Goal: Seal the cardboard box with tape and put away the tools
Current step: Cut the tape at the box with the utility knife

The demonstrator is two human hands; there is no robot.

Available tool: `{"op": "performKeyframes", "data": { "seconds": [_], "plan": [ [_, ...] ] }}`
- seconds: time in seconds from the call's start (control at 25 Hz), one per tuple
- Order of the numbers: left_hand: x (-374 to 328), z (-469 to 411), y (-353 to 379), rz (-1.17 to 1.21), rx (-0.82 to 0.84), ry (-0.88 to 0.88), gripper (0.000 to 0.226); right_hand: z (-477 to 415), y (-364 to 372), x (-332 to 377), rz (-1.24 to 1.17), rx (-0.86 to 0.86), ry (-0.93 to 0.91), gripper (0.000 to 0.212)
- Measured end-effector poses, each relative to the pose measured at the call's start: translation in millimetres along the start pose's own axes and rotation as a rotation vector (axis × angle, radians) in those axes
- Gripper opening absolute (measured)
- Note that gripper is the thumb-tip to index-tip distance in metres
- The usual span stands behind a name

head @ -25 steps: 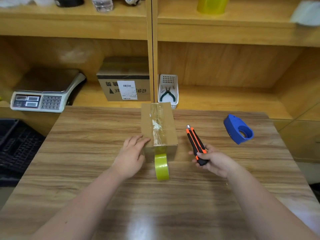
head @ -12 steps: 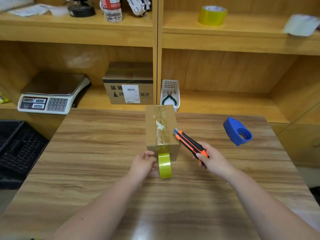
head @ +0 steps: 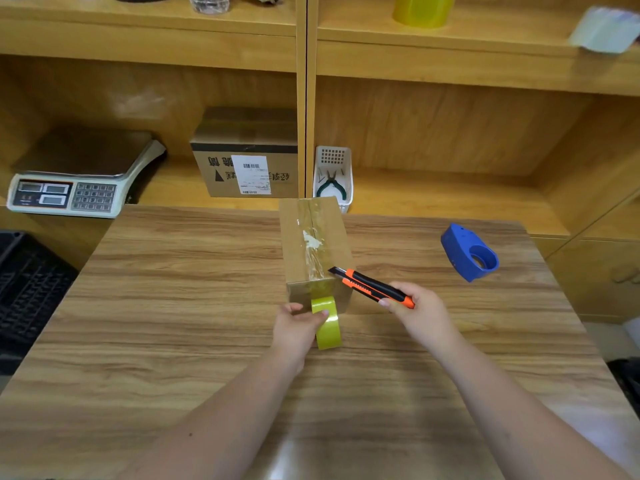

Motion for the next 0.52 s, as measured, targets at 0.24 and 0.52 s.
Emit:
{"op": "performKeyframes", "data": {
  "seconds": [0.24,0.52],
  "plan": [
    [0,3,-8,-0.039,0.014,0.044,0.049,-6,-6,-2,0.187,0.064,-0.013,0.022],
    [-7,12,-23,-0.041,0.039,0.014,0.05,-11,-9,16,0.442,0.246,-0.143,0.02]
  ]
}}
Point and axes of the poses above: each hand's wrist, its own z-axis away from the middle knuckle, its own y-axis out of the palm, x = y × z, the point moved 2 cm from there along -z, towards the middle knuckle, and after that the axes turned 2 degrees about -x, right-handed, at the moved point
